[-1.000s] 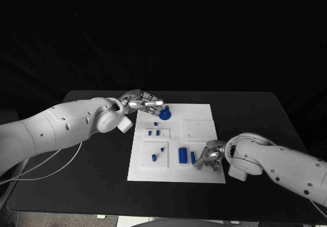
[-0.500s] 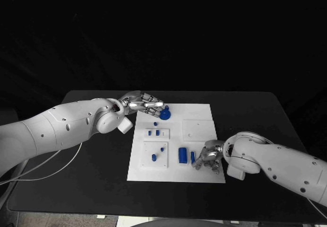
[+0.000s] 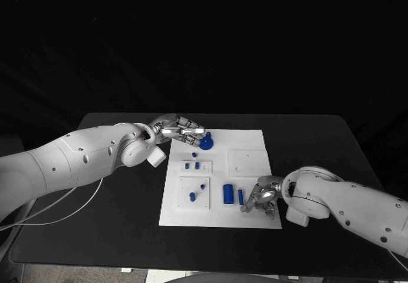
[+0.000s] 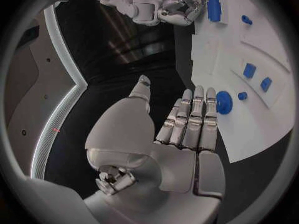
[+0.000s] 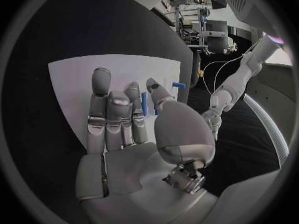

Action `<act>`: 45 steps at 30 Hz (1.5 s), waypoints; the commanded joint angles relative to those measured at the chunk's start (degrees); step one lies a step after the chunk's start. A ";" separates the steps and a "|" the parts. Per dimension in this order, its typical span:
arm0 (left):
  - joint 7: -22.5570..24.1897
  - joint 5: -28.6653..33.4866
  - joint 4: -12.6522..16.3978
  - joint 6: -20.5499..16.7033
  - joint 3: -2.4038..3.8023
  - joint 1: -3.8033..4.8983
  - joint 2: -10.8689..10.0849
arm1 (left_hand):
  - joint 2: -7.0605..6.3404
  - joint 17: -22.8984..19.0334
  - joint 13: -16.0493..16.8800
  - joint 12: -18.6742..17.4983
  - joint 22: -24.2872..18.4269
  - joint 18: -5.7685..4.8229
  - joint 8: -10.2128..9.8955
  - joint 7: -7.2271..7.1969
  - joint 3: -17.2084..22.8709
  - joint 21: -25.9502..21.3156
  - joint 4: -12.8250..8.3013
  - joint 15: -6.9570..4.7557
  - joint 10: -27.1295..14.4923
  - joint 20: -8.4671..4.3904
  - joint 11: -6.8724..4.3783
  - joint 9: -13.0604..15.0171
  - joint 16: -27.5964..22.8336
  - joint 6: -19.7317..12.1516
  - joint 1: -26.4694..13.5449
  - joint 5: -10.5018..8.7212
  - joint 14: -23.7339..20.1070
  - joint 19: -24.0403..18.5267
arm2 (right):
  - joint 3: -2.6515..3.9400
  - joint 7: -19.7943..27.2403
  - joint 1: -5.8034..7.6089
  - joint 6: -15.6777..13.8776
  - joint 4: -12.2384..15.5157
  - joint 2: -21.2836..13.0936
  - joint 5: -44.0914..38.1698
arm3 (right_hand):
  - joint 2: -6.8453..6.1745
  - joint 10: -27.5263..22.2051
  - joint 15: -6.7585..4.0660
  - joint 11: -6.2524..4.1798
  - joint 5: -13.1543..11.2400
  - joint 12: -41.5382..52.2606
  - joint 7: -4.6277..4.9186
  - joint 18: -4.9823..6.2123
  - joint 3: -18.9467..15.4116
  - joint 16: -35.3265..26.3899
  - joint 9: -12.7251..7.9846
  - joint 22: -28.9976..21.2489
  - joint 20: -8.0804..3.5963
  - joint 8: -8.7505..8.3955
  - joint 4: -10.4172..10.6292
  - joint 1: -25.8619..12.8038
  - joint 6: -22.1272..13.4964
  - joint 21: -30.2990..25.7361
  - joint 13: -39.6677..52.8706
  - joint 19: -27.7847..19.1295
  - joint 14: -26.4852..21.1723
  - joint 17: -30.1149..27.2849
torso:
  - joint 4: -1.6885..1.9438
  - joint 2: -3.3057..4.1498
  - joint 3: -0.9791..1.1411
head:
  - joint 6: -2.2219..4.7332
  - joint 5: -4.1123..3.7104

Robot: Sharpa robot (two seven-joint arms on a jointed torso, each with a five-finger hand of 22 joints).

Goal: Assemble the parts on the task board

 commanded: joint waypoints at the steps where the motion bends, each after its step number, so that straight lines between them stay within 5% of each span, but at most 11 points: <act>1: 0.45 -0.30 0.07 0.24 0.03 -0.03 0.08 | 0.38 0.03 0.03 -0.13 0.08 -0.38 0.04 -0.01 -0.13 0.12 -0.47 0.10 -0.36 0.20 -0.03 0.06 -0.24 0.12 0.04 -0.09 -0.31 -0.31 | -0.17 5.67 -0.24 -1.48 -0.02 -0.64 1.36 | -0.65 -1.06 0.52 0.25 -0.63 -0.94 1.99 -0.46 -1.08 -1.37 -1.96 -0.54 0.57 0.02 1.06 0.11 -3.23 -1.29 -0.55 0.91 -0.79 -0.73 | -0.01 -0.05 -0.01 | 0.25 -0.33; 3: 0.49 -1.28 -0.11 -0.38 0.03 -0.03 0.11 | -0.86 0.03 0.03 -0.12 0.09 -0.41 0.41 -1.16 0.10 0.12 -0.20 -0.01 0.21 0.17 -0.82 0.23 -0.25 2.58 -0.05 -0.07 -0.20 -0.33 | -0.16 9.90 -0.24 -2.13 0.11 -1.33 2.81 | -0.16 -2.10 0.86 0.78 -5.05 -1.88 2.61 -0.24 -2.52 -4.70 -2.20 -1.47 0.94 0.01 1.44 1.08 -5.28 -2.45 -1.29 0.23 -1.93 -3.07 | 0.03 -0.11 -0.04 | 1.00 -0.71; 9: 1.60 -1.02 -0.77 -2.34 0.05 -0.03 0.22 | 0.04 0.15 0.05 -0.08 0.23 -0.36 0.75 -3.07 0.51 0.47 -0.96 -0.73 2.05 -0.09 -2.81 0.45 -0.06 8.02 0.54 -0.05 0.48 0.07 | 0.29 18.76 -0.22 -4.00 -0.43 -2.83 6.04 | 3.66 -2.56 0.90 0.98 -5.25 -0.97 2.82 0.03 -11.67 -6.33 -1.64 -3.71 1.09 -0.02 2.08 4.23 -6.12 -4.24 -2.18 1.09 -2.06 -4.35 | -0.22 -0.62 0.08 | 1.86 -0.76; 21: 7.02 11.91 -3.78 -7.32 0.09 -0.02 0.81 | 4.54 0.14 0.03 -0.15 0.23 -0.84 0.51 -2.79 -1.78 1.31 -5.26 -1.52 4.85 -0.81 -2.67 0.51 -0.28 12.11 2.86 0.35 2.80 0.90 | 2.02 30.10 3.91 -9.78 -10.74 -1.93 19.39 | 6.10 -3.76 1.47 1.52 -2.52 -10.17 2.79 -0.49 -8.93 -22.65 -2.63 -15.18 1.88 -0.07 -2.36 6.37 -5.72 -14.09 -12.26 -1.62 -3.32 -13.96 | -0.91 -3.47 0.01 | 4.40 -1.33; 26: 8.05 17.60 -6.77 -9.34 0.13 -0.01 1.77 | 4.69 -0.12 0.03 -0.08 0.14 0.04 0.29 -4.43 -2.32 1.40 -5.71 -2.64 -0.21 0.21 -3.72 0.35 -0.43 8.56 2.89 0.42 -0.69 0.65 | 2.26 33.69 5.34 -11.63 -18.33 0.93 28.83 | 7.13 -7.10 5.96 4.73 -1.22 -28.28 4.40 -0.86 -5.22 -42.37 -3.70 -32.79 6.26 -0.08 -4.81 6.06 -8.58 -17.00 -34.09 -12.01 -9.29 -26.57 | -0.88 -4.57 -0.01 | 5.36 -1.19; 27: 8.15 18.32 -7.31 -9.50 0.13 -0.01 1.95 | 4.61 -0.07 0.03 -0.16 0.12 0.63 0.25 -4.60 -2.28 1.36 -5.78 -2.57 -1.64 0.75 -3.82 0.27 -0.43 6.81 2.91 0.45 -2.03 0.42 | 2.31 34.29 5.46 -11.73 -19.80 1.64 30.52 | 6.64 -6.34 7.80 6.24 -1.73 -33.18 5.23 -0.85 -3.98 -46.16 -4.34 -38.59 8.28 0.45 -5.83 5.67 -10.42 -16.22 -41.07 -20.99 -11.02 -31.00 | -0.92 -4.93 0.00 | 5.47 -1.09; 32: 8.73 21.04 -10.55 -10.14 0.17 -0.01 3.08 | 4.03 -0.57 -0.39 -0.49 -0.10 4.36 0.00 -5.55 -1.97 0.30 -5.70 -2.44 -10.48 4.61 -4.50 0.06 -0.77 2.95 2.51 0.22 -11.36 -2.58 | 2.94 38.29 5.81 -11.17 -28.43 6.02 38.59 | 6.56 -11.76 12.49 8.34 -0.61 -40.74 4.25 -0.54 -0.17 -49.39 -5.56 -53.52 14.63 -0.05 -6.17 4.81 -12.08 -16.65 -53.57 -31.30 -24.39 -49.31 | -1.30 -5.63 0.04 | 6.83 -1.14; 38: 9.42 21.94 -13.49 -10.21 0.19 -0.03 4.70 | 2.27 -1.20 -0.87 -1.05 -0.28 6.42 -0.51 -6.18 -1.54 -0.61 -4.67 -2.18 -20.71 6.94 -5.25 -0.27 -1.33 -3.22 1.25 -0.04 -21.94 -5.65 | 3.62 41.23 5.75 -11.04 -33.21 8.60 41.06 | 6.57 -16.23 12.03 8.03 -1.70 -41.24 3.34 8.68 -1.66 -49.71 -6.06 -60.37 23.10 -0.40 -4.35 5.30 -18.39 -17.06 -53.58 -39.95 -29.14 -58.63 | -1.52 -6.23 0.35 | 8.21 -1.02; 41: 9.62 22.06 -14.47 -10.37 0.20 -0.04 5.38 | -1.51 -1.36 -1.13 -1.31 -0.09 7.97 -0.79 -6.89 2.26 -0.16 -1.29 -2.10 -26.67 8.02 -5.97 -0.54 -1.47 -9.22 1.20 -0.09 -26.29 -8.23 | 3.87 42.12 5.72 -11.45 -34.15 9.11 41.55 | 6.57 -18.07 12.06 8.21 -1.61 -41.38 3.06 8.87 -2.92 -49.82 -6.13 -60.60 23.26 -0.47 -3.68 5.26 -20.38 -17.23 -53.66 -44.40 -31.18 -58.73 | -1.54 -6.24 0.54 | 8.69 -0.75; 44: 9.67 21.99 -15.08 -10.57 0.20 -0.09 5.82 | -2.23 -1.40 -1.16 -1.33 -0.20 7.90 -0.83 -7.02 2.72 -0.42 -0.14 -2.01 -28.15 8.02 -6.22 -0.58 -1.51 -10.66 1.67 -0.05 -27.18 -8.32 | 4.16 42.71 5.70 -11.86 -34.58 9.40 41.83 | 6.66 -18.44 12.01 8.28 -1.60 -41.40 3.02 8.85 -4.00 -49.83 -6.17 -60.64 23.27 -0.51 -3.26 5.55 -21.31 -17.25 -53.67 -45.13 -31.33 -58.73 | -1.52 -6.27 0.73 | 9.11 -0.58; 45: 8.01 20.33 -14.73 -9.69 0.16 -0.05 5.53 | 2.22 -3.85 -3.40 -3.57 -4.12 -2.63 -3.31 -10.83 2.60 -4.30 -4.05 -9.41 -56.91 -8.48 -10.16 -3.10 -3.94 -43.48 -20.01 -2.83 -59.18 -51.70 | 4.02 39.09 5.76 -11.33 -34.30 9.16 38.98 | 3.29 -70.86 5.11 1.47 -15.75 -44.74 -2.11 -4.80 -8.56 -53.24 -9.28 -63.79 6.55 -3.64 9.66 -15.01 -68.52 -20.53 -56.88 -84.03 -83.61 -62.02 | -1.47 -6.12 0.43 | 8.59 -0.82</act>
